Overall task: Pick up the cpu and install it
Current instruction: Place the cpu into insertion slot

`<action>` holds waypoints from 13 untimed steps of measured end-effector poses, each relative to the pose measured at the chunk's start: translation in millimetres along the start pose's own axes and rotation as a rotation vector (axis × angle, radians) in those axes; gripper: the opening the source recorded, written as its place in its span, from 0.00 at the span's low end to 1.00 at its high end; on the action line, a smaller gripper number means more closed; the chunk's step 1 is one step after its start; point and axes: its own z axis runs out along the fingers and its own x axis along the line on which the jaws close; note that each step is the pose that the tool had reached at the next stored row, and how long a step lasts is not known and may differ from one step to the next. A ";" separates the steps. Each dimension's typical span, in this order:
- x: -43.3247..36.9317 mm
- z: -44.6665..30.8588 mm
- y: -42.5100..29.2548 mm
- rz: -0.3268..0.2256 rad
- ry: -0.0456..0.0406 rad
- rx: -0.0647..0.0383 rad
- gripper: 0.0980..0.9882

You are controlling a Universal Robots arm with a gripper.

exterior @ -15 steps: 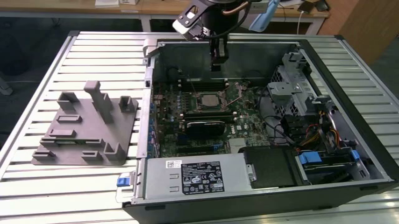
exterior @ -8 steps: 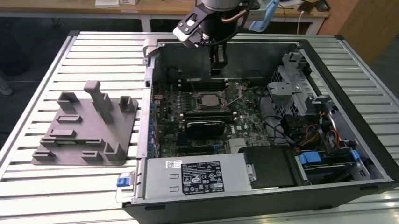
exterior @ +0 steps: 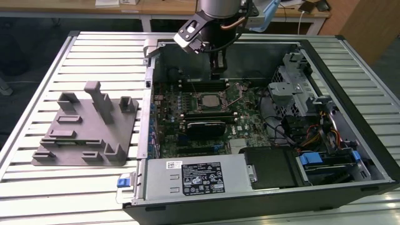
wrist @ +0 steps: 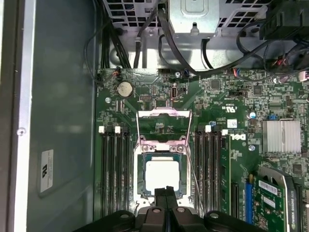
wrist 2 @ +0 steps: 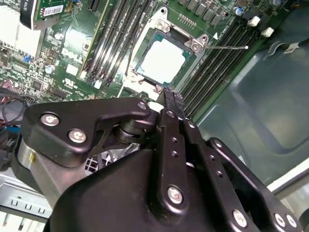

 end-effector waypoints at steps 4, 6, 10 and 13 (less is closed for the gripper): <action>-0.1 4.9 -0.2 0.000 -0.0002 0.000 0.01; -0.1 7.3 -0.4 0.001 -0.0002 0.000 0.01; -0.1 10.9 -0.5 0.001 -0.0001 0.000 0.01; -0.1 11.2 -0.6 0.001 -0.0004 0.000 0.01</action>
